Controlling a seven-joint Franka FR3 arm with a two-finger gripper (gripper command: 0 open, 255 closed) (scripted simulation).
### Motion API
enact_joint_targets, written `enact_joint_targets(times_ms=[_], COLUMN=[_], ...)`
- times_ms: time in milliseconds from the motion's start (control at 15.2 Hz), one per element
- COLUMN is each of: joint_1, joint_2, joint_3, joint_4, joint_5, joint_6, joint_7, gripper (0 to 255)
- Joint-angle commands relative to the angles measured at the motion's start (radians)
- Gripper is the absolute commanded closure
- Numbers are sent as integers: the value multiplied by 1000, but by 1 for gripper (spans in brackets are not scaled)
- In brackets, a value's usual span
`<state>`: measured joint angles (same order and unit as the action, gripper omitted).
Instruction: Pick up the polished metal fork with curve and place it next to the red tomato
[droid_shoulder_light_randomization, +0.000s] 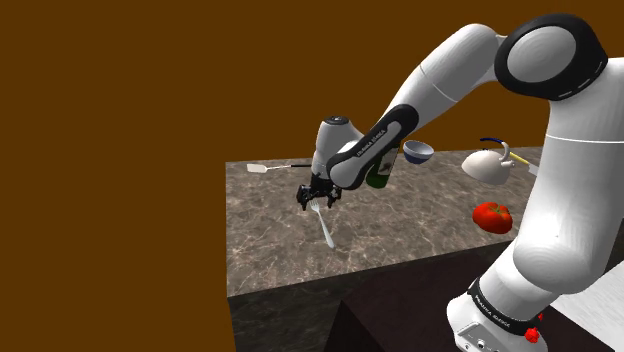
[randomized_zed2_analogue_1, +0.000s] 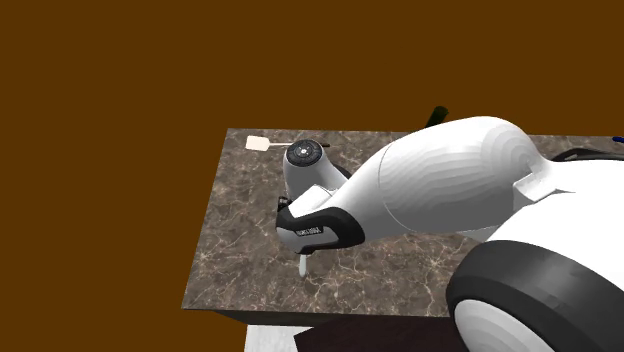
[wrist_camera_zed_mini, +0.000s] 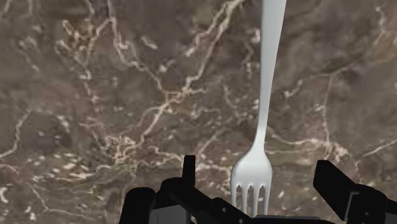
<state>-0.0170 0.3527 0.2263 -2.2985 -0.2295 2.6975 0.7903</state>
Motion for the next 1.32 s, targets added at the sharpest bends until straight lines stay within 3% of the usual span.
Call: enact_joint_targets(times_ms=[0, 264, 330, 924, 1254], joint_1=[1, 1, 1, 1, -16], joint_2=[4, 4, 4, 4, -59], joint_3=[-1, -1, -1, -2, 22], joint_4=[2, 2, 2, 2, -3], joint_5=[-2, -2, -2, -2, 35], joint_6=[2, 2, 2, 2, -54], joint_7=[1, 1, 1, 1, -27], gripper=[0, 0, 255, 255, 255])
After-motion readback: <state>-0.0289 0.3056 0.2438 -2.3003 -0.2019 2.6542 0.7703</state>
